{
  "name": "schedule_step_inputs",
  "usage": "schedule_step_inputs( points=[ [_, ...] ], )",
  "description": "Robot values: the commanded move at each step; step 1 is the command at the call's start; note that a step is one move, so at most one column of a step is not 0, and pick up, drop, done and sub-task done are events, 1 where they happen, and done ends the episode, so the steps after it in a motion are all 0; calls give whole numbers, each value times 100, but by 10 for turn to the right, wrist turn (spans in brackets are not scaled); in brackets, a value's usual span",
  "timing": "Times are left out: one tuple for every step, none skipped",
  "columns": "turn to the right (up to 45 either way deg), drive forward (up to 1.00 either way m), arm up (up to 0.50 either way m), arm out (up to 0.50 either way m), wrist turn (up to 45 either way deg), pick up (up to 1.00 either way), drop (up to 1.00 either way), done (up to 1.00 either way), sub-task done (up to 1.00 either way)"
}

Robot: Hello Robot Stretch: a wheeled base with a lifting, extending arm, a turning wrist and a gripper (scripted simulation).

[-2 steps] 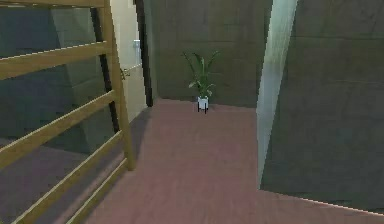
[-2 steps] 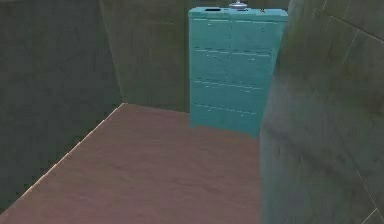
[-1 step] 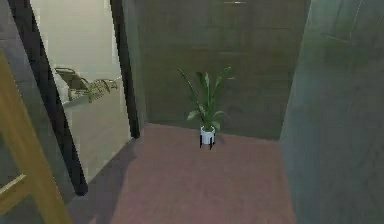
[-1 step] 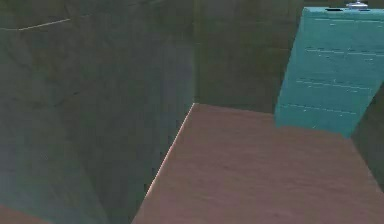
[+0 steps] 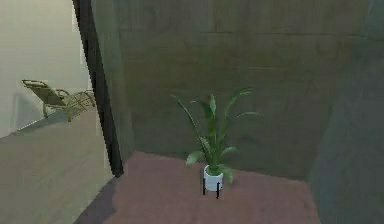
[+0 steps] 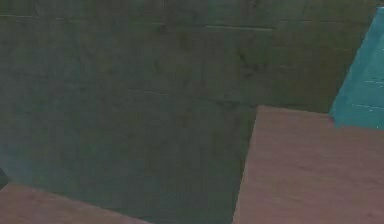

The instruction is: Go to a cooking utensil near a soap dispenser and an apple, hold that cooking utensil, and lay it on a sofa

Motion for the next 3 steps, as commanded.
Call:
schedule_step_inputs(
  points=[
    [-330, 0, 0, 0, 0, 0, 0, 0, 0],
    [0, 100, 0, 0, 0, 0, 0, 0, 0],
    [-120, 0, 0, 0, 0, 0, 0, 0, 0]
  ],
)
